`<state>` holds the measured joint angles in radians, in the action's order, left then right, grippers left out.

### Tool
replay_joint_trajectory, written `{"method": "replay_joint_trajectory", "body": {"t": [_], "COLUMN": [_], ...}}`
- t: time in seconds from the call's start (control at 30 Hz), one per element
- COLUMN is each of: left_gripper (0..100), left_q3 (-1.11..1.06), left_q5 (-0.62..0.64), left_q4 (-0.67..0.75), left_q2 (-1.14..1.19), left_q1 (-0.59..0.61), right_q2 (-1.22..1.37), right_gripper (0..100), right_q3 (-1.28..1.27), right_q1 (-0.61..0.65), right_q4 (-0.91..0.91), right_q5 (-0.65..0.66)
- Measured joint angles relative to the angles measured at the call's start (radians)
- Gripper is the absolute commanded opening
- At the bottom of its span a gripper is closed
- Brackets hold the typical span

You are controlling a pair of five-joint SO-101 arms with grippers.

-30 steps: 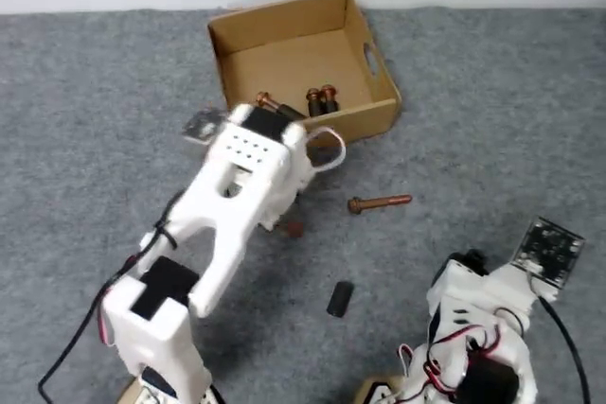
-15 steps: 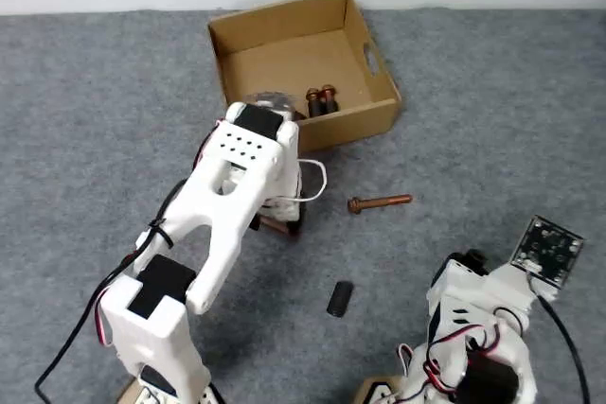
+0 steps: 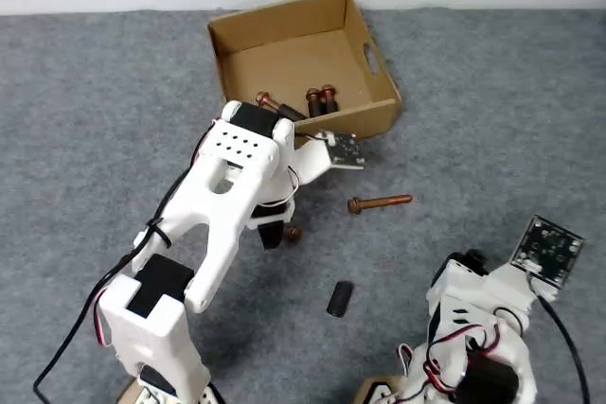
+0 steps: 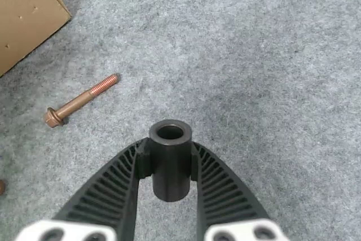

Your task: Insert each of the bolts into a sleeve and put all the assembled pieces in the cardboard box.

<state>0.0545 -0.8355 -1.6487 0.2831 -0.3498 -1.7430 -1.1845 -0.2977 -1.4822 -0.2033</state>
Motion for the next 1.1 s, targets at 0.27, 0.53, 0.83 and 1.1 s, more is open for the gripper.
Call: {"method": "replay_joint_trajectory", "body": {"t": [0.27,0.53,0.83,1.1], "left_gripper": [20,20,1,1], "left_q3": [0.023,0.115,0.169,0.212], "left_q5": [-0.117,-0.117,-0.117,-0.084], "left_q4": [0.109,0.112,0.109,0.038], "left_q2": [0.123,0.265,0.394,0.399], "left_q1": [0.0,-0.011,-0.04,-0.069], "right_q2": [0.0,0.0,0.0,0.0], "right_gripper": [0.8,0.8,0.8,0.8], "right_q3": [0.0,0.0,0.0,0.0], "right_q1": [0.0,0.0,0.0,0.0], "right_q4": [0.0,0.0,0.0,0.0], "right_q5": [0.0,0.0,0.0,0.0]}}
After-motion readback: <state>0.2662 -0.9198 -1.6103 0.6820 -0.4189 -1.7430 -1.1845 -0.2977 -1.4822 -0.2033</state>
